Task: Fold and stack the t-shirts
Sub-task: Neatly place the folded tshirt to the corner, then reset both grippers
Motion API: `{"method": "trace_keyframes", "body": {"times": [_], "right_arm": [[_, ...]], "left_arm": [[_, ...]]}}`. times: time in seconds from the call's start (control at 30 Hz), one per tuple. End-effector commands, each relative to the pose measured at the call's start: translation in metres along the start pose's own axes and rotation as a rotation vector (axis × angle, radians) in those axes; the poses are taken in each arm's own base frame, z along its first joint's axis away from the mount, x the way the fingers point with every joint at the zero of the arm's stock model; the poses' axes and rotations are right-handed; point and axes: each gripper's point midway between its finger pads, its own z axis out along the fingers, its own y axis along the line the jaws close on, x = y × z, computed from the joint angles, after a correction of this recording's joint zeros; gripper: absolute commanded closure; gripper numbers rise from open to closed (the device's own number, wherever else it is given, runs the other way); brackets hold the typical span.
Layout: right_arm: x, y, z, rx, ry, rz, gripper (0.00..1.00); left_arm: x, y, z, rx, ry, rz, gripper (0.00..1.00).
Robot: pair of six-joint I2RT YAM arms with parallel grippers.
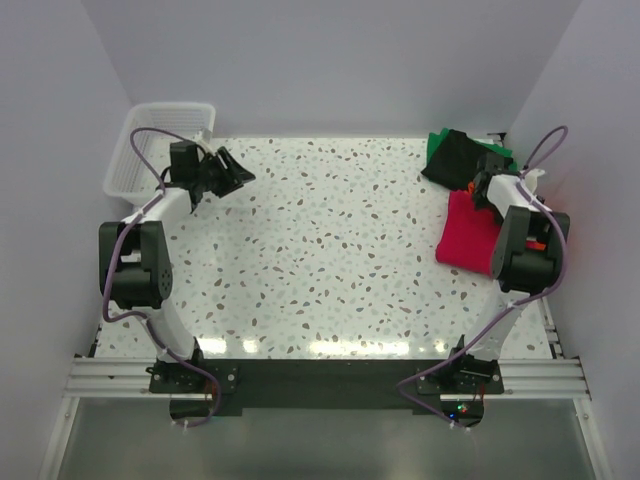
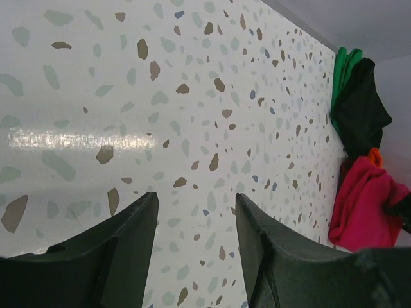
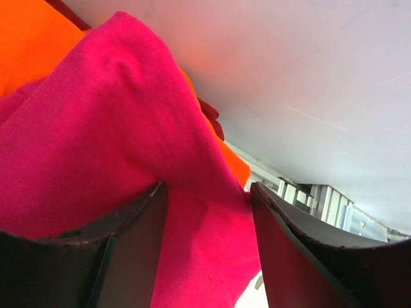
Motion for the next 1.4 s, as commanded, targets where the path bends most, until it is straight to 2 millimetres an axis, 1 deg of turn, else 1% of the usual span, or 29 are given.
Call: {"method": "trace_keyframes", "body": {"times": [0.0, 0.03, 0.07, 0.13, 0.17, 0.2, 0.33, 0.37, 0.4, 0.43, 0.47, 0.5, 0.53, 0.57, 0.6, 0.63, 0.67, 0.7, 0.77, 0.8, 0.83, 0.9, 0.97, 1.13, 1.17, 1.2, 1.27, 1.3, 1.37], "right_arm": [[-0.042, -0.036, -0.018, 0.059, -0.087, 0.159, 0.41], [-0.050, -0.041, -0.022, 0.077, -0.100, 0.183, 0.41], [-0.050, -0.053, -0.023, 0.129, -0.108, 0.162, 0.41], [-0.056, -0.057, -0.025, 0.155, -0.119, 0.210, 0.41], [-0.055, -0.062, -0.027, 0.170, -0.120, 0.201, 0.41], [-0.056, -0.062, -0.028, 0.171, -0.123, 0.229, 0.41], [-0.051, -0.048, -0.041, 0.095, -0.118, 0.200, 0.41], [-0.055, -0.042, -0.044, 0.056, -0.127, 0.220, 0.43], [-0.047, -0.034, -0.047, 0.010, -0.109, 0.177, 0.43], [-0.046, -0.027, -0.054, -0.033, -0.116, 0.163, 0.43], [-0.053, -0.026, -0.065, -0.088, -0.137, 0.206, 0.43], [-0.041, -0.018, -0.068, -0.145, -0.117, 0.167, 0.43], [-0.045, -0.010, -0.078, -0.217, -0.132, 0.190, 0.43], [-0.048, -0.015, -0.088, -0.264, -0.142, 0.211, 0.44], [-0.039, -0.011, -0.094, -0.321, -0.130, 0.197, 0.44], [-0.042, -0.008, -0.103, -0.366, -0.149, 0.207, 0.44], [-0.041, -0.010, -0.109, -0.389, -0.154, 0.211, 0.44], [-0.043, -0.019, -0.118, -0.421, -0.175, 0.221, 0.44], [-0.045, -0.020, -0.137, -0.482, -0.220, 0.214, 0.44], [-0.048, -0.028, -0.144, -0.498, -0.243, 0.214, 0.44], [-0.048, -0.029, -0.153, -0.526, -0.257, 0.211, 0.44], [-0.048, -0.038, -0.162, -0.574, -0.271, 0.207, 0.44], [-0.044, -0.034, -0.173, -0.659, -0.268, 0.177, 0.45], [-0.034, -0.040, -0.204, -0.791, -0.309, 0.142, 0.45], [-0.030, -0.040, -0.205, -0.797, -0.315, 0.131, 0.45], [-0.028, -0.041, -0.210, -0.813, -0.328, 0.124, 0.44], [-0.026, -0.043, -0.223, -0.855, -0.349, 0.122, 0.42], [-0.024, -0.041, -0.228, -0.881, -0.352, 0.113, 0.41], [-0.018, -0.039, -0.242, -0.917, -0.362, 0.093, 0.39]], "left_arm": [[-0.014, -0.022, 0.001, 0.045, -0.031, 0.079, 0.44], [-0.014, -0.024, 0.000, 0.050, -0.030, 0.083, 0.44], [-0.015, -0.025, 0.000, 0.054, -0.031, 0.086, 0.44], [-0.014, -0.027, -0.001, 0.058, -0.029, 0.089, 0.44], [-0.006, -0.034, 0.002, 0.070, -0.013, 0.100, 0.44], [-0.005, -0.036, 0.002, 0.073, -0.012, 0.104, 0.44], [-0.003, -0.040, 0.002, 0.075, -0.007, 0.114, 0.44], [-0.003, -0.041, 0.002, 0.074, -0.009, 0.118, 0.44], [-0.002, -0.041, 0.002, 0.075, -0.007, 0.121, 0.44], [-0.002, -0.044, 0.002, 0.077, -0.007, 0.128, 0.44], [-0.002, -0.045, 0.002, 0.073, -0.011, 0.133, 0.44], [-0.002, -0.046, 0.002, 0.073, -0.014, 0.146, 0.44], [-0.002, -0.049, 0.002, 0.068, -0.021, 0.157, 0.44], [0.004, -0.047, 0.002, 0.049, -0.003, 0.153, 0.44], [0.005, -0.046, 0.002, 0.038, -0.001, 0.164, 0.44], [0.007, -0.048, 0.002, 0.029, -0.004, 0.175, 0.43], [0.007, -0.049, 0.002, 0.025, -0.005, 0.181, 0.43], [0.011, -0.051, 0.003, 0.021, 0.001, 0.189, 0.43], [0.011, -0.052, 0.002, 0.009, -0.006, 0.198, 0.39], [0.013, -0.052, 0.002, 0.007, -0.003, 0.202, 0.39], [0.012, -0.053, 0.002, 0.002, -0.011, 0.206, 0.37], [0.016, -0.055, 0.002, 0.001, -0.007, 0.216, 0.35], [0.019, -0.055, 0.001, -0.008, -0.010, 0.226, 0.33], [0.023, -0.069, -0.003, -0.021, -0.037, 0.279, 0.29], [0.023, -0.070, -0.005, -0.029, -0.041, 0.293, 0.29], [0.025, -0.076, -0.006, -0.029, -0.047, 0.307, 0.28], [0.026, -0.076, -0.009, -0.052, -0.057, 0.332, 0.27], [0.027, -0.082, -0.011, -0.051, -0.063, 0.346, 0.26], [0.028, -0.080, -0.014, -0.090, -0.080, 0.359, 0.24]]}}
